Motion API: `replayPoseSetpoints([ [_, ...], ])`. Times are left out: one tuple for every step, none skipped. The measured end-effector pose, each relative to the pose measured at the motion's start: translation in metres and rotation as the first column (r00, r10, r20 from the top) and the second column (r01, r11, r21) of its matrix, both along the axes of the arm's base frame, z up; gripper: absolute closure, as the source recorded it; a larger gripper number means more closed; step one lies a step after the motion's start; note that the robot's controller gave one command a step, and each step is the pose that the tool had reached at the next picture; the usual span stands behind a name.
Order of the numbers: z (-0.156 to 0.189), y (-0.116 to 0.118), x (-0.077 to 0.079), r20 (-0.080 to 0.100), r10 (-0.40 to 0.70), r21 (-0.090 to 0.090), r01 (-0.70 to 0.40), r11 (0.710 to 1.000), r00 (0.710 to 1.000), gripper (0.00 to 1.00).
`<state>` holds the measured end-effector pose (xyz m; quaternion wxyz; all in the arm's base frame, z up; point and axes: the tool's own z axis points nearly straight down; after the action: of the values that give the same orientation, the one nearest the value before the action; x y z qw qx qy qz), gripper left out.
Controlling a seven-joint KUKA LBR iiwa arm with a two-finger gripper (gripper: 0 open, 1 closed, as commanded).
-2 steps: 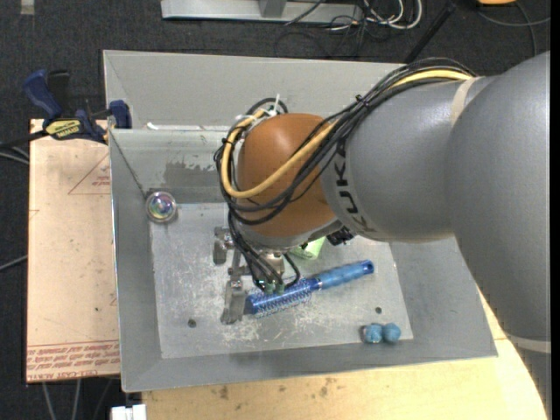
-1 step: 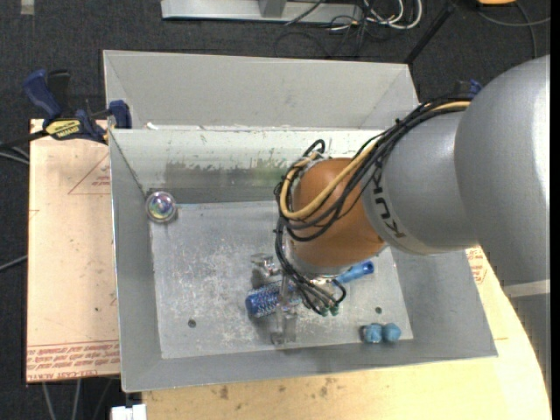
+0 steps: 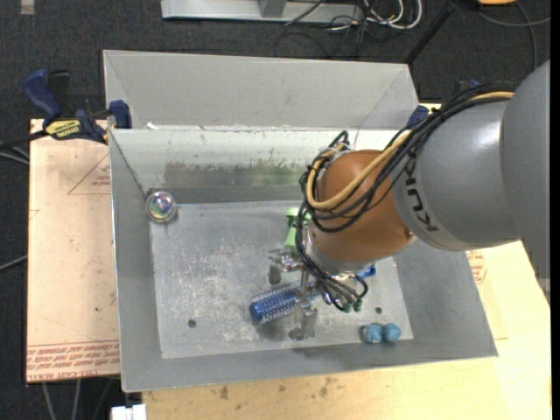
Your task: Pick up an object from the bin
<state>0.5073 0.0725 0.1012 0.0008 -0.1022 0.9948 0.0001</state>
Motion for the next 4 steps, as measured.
replayPoseSetpoints([
  [-0.001,-0.012,0.008,0.000,-0.036,0.001,0.036,0.999,0.999,0.00],
  [-0.033,-0.009,0.012,-0.003,-0.067,0.001,0.067,0.998,0.998,0.00],
  [-0.033,-0.008,0.012,-0.003,-0.068,0.003,0.068,0.998,0.998,0.00],
  [-0.033,-0.008,0.013,-0.003,-0.068,0.003,0.068,0.998,0.998,1.00],
])
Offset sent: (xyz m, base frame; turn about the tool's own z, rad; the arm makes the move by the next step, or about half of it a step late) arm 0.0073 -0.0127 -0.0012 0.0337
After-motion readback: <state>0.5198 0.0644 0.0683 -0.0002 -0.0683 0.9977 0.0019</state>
